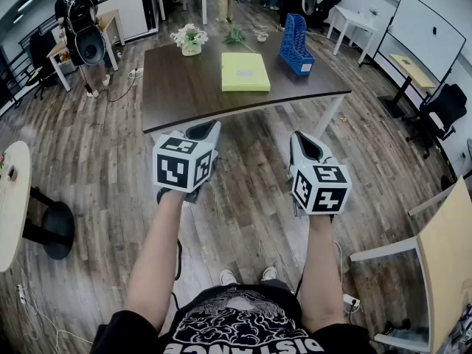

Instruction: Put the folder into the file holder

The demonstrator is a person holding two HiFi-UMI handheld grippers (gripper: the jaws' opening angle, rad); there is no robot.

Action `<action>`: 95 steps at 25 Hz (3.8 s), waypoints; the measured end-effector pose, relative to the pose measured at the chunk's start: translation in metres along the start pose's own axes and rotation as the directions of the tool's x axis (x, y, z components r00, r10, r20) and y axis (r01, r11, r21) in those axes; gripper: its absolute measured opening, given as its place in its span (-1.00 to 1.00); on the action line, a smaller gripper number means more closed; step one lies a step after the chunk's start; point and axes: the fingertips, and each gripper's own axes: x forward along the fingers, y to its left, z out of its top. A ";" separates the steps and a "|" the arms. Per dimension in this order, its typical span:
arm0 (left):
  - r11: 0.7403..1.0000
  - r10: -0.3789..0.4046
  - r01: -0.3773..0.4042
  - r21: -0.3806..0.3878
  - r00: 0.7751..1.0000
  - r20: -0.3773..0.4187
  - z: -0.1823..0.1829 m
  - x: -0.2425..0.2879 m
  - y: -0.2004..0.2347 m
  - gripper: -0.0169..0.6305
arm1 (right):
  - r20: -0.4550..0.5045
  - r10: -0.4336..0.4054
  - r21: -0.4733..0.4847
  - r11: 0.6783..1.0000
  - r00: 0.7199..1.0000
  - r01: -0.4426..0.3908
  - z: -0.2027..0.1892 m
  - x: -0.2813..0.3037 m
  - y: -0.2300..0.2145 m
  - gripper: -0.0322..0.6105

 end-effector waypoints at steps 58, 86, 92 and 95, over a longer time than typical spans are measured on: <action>0.998 0.027 -0.029 -0.048 0.999 -0.046 0.037 0.210 0.071 0.32 | -0.053 0.120 0.082 0.990 0.991 -0.116 0.004 0.207 -0.129 0.35; 0.984 0.161 -0.166 -0.059 0.983 -0.087 0.058 0.284 0.098 0.33 | -0.066 0.223 0.083 0.973 0.973 -0.217 0.007 0.287 -0.188 0.36; 0.980 0.185 -0.191 -0.054 0.978 -0.099 0.054 0.294 0.113 0.33 | -0.071 0.241 0.083 0.968 0.968 -0.235 0.006 0.306 -0.186 0.36; 0.977 0.200 -0.206 -0.056 0.975 -0.093 0.057 0.302 0.126 0.33 | -0.072 0.250 0.085 0.966 0.966 -0.244 0.006 0.322 -0.187 0.36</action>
